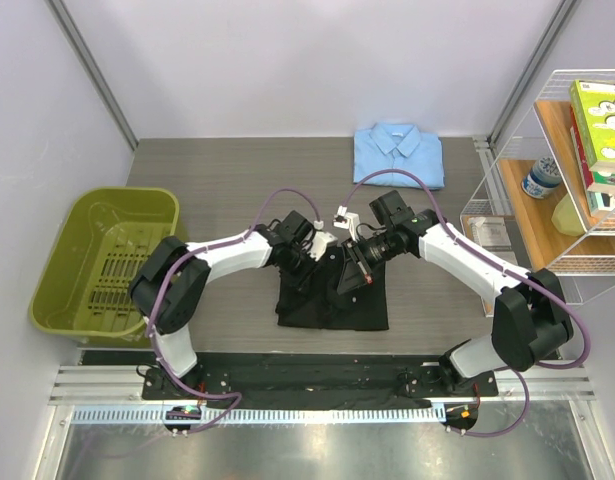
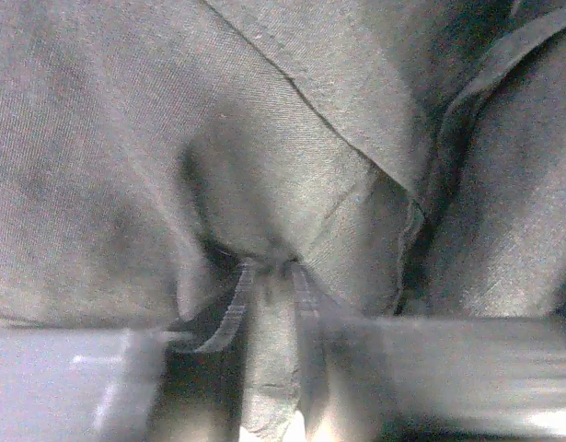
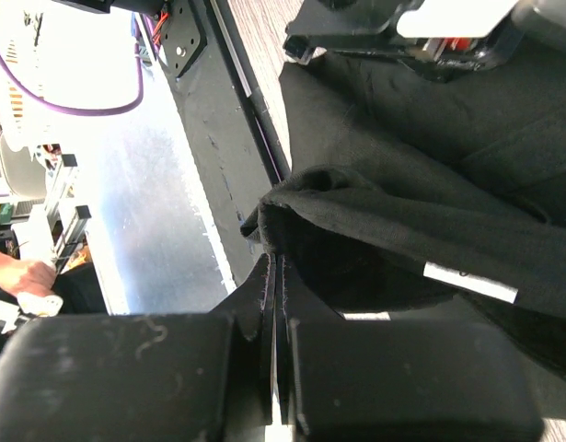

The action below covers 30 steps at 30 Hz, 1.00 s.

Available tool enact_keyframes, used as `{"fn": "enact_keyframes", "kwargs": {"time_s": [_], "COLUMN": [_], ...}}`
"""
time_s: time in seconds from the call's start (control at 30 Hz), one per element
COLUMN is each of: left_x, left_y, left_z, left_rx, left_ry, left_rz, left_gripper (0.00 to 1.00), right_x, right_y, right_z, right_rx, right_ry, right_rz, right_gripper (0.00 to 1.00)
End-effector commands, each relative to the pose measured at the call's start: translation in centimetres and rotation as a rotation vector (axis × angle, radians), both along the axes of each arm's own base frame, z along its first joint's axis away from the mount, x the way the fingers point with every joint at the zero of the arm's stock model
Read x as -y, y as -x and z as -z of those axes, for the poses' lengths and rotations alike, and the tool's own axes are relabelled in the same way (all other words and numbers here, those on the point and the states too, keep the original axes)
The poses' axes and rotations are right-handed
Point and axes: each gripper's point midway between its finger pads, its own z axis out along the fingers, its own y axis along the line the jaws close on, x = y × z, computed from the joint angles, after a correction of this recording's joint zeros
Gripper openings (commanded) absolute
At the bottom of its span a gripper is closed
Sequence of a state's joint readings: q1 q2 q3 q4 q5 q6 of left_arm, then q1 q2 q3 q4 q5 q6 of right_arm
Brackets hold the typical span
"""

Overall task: Fold and stack the long sleeve shirts
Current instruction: Fold the shirt

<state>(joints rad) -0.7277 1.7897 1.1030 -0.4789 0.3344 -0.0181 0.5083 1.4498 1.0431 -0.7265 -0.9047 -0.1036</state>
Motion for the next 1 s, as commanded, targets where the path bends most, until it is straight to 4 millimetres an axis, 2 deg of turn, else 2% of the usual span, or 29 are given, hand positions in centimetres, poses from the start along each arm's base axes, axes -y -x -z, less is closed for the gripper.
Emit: {"fn": "enact_keyframes", "kwargs": {"time_s": [0.0, 0.07, 0.17, 0.27, 0.33, 0.5, 0.53, 0.57, 0.6, 0.63, 0.73, 0.87, 0.97], "left_x": [0.7, 1.6, 3.2, 4.5, 5.2, 5.7, 5.3, 4.4, 3.9, 3.0, 0.5, -2.7, -4.2], "left_y": [0.1, 0.4, 1.1, 2.0, 2.4, 2.2, 1.8, 0.5, -0.1, -0.4, -1.3, -0.8, -0.2], "left_z": [-0.2, -2.0, -4.4, -5.8, -6.3, -5.0, -4.7, -4.3, -5.0, -4.9, -5.6, -5.1, -4.6], "left_rx": [0.013, 0.007, -0.023, -0.081, -0.107, -0.142, -0.126, -0.088, -0.063, -0.047, 0.005, 0.02, 0.017], "left_ry": [0.004, 0.068, 0.167, 0.25, 0.291, 0.286, 0.258, 0.226, 0.233, 0.217, 0.175, 0.071, 0.029], "left_rz": [0.04, 0.036, 0.035, 0.047, 0.056, 0.02, -0.003, -0.057, -0.085, -0.112, -0.136, -0.137, -0.138], "left_gripper": [0.08, 0.0, 0.0, 0.0, 0.0, 0.0, 0.03, 0.09, 0.16, 0.29, 0.4, 0.43, 0.47], "right_x": [-0.7, -0.7, -0.8, -0.9, -1.0, -1.1, -1.1, -1.1, -1.1, -1.1, -1.0, -1.0, -1.0], "right_y": [-0.5, -0.6, -0.7, -0.8, -0.9, -1.0, -1.0, -1.0, -1.0, -1.0, -0.9, -0.9, -0.8], "right_z": [-1.3, -1.4, -1.5, -1.5, -1.7, -1.7, -1.7, -1.8, -1.7, -1.8, -1.7, -1.9, -1.8], "right_rx": [0.049, 0.052, 0.052, 0.052, 0.055, 0.052, 0.056, 0.059, 0.06, 0.064, 0.063, 0.069, 0.069], "right_ry": [-0.053, -0.056, -0.058, -0.061, -0.065, -0.067, -0.067, -0.066, -0.067, -0.069, -0.069, -0.071, -0.072], "right_rz": [-0.02, -0.018, -0.018, -0.019, -0.019, -0.018, -0.02, -0.02, -0.021, -0.021, -0.023, -0.025, -0.028], "right_gripper": [0.01, 0.01, 0.01, 0.01, 0.01, 0.01, 0.01, 0.01, 0.01, 0.01, 0.01, 0.01, 0.01]}}
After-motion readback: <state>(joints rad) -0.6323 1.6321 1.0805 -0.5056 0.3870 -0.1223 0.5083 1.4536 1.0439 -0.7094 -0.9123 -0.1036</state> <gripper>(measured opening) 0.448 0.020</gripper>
